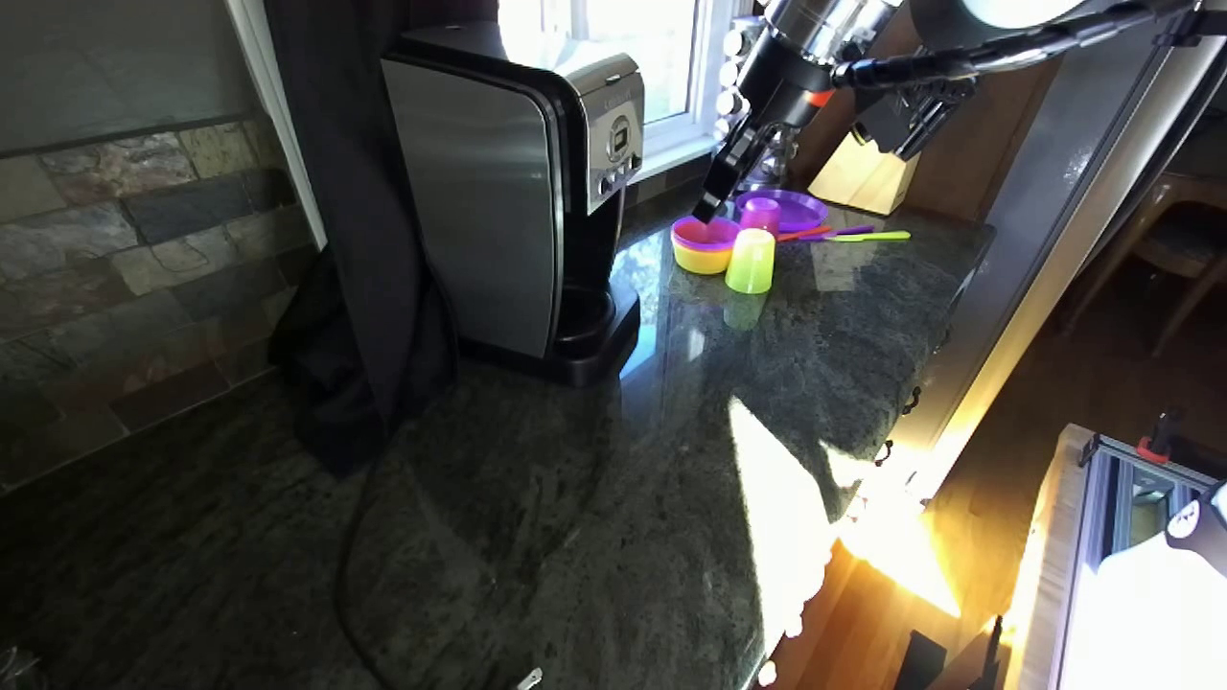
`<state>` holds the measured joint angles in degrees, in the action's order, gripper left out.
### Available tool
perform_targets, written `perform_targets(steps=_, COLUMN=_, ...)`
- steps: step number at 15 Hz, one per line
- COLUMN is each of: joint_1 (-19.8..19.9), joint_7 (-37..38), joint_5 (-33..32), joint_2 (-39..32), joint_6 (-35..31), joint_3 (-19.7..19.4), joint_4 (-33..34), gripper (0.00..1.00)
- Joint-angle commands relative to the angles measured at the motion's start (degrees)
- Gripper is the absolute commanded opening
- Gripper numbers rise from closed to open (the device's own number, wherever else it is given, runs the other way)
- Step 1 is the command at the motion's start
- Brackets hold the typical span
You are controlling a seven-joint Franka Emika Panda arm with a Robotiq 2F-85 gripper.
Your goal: Press a button on the coffee maker
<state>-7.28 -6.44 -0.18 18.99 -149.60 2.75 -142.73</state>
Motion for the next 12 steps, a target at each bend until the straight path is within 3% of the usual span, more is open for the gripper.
perform_targets(steps=1, joint_1=0.0, joint_7=-1.2, joint_5=0.0, joint_2=-0.3, joint_6=-0.6, joint_3=0.0, joint_4=-0.1, gripper=0.0)
perform_targets(steps=12, joint_1=1.1, joint_7=0.3, joint_5=-3.3, joint_2=-2.2, joint_6=-5.3, joint_3=1.6, joint_4=1.3, gripper=0.0)
